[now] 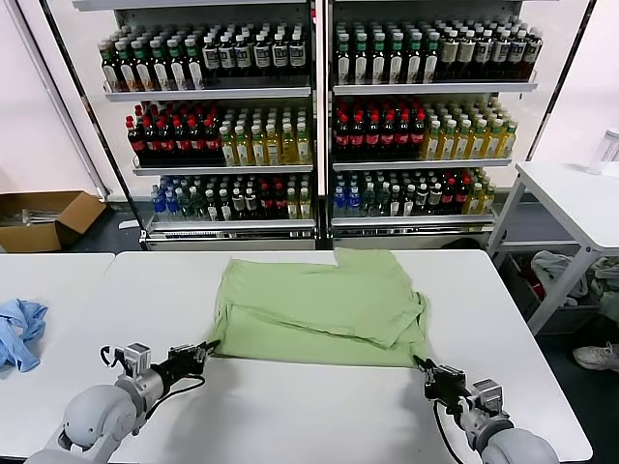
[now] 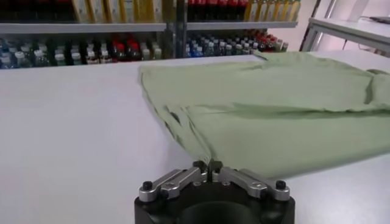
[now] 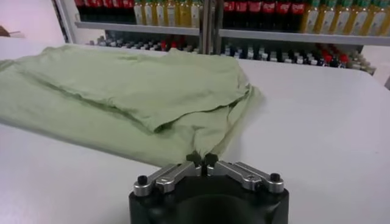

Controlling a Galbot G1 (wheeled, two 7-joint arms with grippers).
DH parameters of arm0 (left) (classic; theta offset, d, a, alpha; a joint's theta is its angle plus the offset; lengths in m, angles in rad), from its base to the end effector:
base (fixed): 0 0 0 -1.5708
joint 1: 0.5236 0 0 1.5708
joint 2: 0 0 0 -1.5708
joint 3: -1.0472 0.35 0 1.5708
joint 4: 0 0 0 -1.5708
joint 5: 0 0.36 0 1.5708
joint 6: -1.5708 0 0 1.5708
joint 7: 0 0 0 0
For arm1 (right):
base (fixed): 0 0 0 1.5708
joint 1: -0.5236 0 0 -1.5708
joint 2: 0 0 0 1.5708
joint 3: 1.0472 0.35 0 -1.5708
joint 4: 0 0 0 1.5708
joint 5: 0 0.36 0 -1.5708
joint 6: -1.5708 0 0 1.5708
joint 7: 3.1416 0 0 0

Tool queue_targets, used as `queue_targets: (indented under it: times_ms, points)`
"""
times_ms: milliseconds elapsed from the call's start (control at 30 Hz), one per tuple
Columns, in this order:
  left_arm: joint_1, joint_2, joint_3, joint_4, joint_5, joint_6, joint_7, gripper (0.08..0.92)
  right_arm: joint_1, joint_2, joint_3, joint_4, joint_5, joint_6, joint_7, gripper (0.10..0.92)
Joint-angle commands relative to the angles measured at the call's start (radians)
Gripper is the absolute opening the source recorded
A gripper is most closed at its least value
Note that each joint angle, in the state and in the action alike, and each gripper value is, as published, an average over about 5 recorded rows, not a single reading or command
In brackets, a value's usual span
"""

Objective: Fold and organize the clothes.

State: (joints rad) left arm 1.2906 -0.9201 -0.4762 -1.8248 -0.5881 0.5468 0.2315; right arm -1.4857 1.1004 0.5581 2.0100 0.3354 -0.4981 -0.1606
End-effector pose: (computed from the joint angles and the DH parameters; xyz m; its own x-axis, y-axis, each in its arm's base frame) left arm 0.2856 0.1441 -0.2940 -0.7407 0.3623 0.5658 0.3706 0.9228 -0.1057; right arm 0.2225 -0.0993 -0.2926 -0.8233 -0.2496 0.5098 -0.3025 0.9529 -0.0220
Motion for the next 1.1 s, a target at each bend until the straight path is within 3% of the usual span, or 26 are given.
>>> queue_targets:
  times_ms: [33,467,700,900,1100]
  points:
    - [0.176,0.002,-0.081,-0.123,0.015,0.017,-0.005,0.09,-0.059,-0.016,0.012,0.061,0.01,-0.003,-0.006,0.131]
    - [0.514,-0.019,-0.317,-0.334,0.077,0.03,0.008,0.09,-0.28,-0.004,0.069,0.238,-0.051,-0.004,-0.031,0.131]
    - [0.546,-0.024,-0.356,-0.345,0.088,0.03,0.015,0.09,-0.369,0.024,0.055,0.291,-0.106,-0.022,-0.043,0.137]
    - [0.526,-0.024,-0.363,-0.342,0.089,0.021,0.026,0.132,-0.373,0.036,0.07,0.3,-0.1,0.0,-0.04,0.273]
    - [0.495,-0.006,-0.374,-0.355,0.076,0.027,0.027,0.299,-0.332,0.012,0.125,0.297,-0.027,0.026,-0.05,0.447]
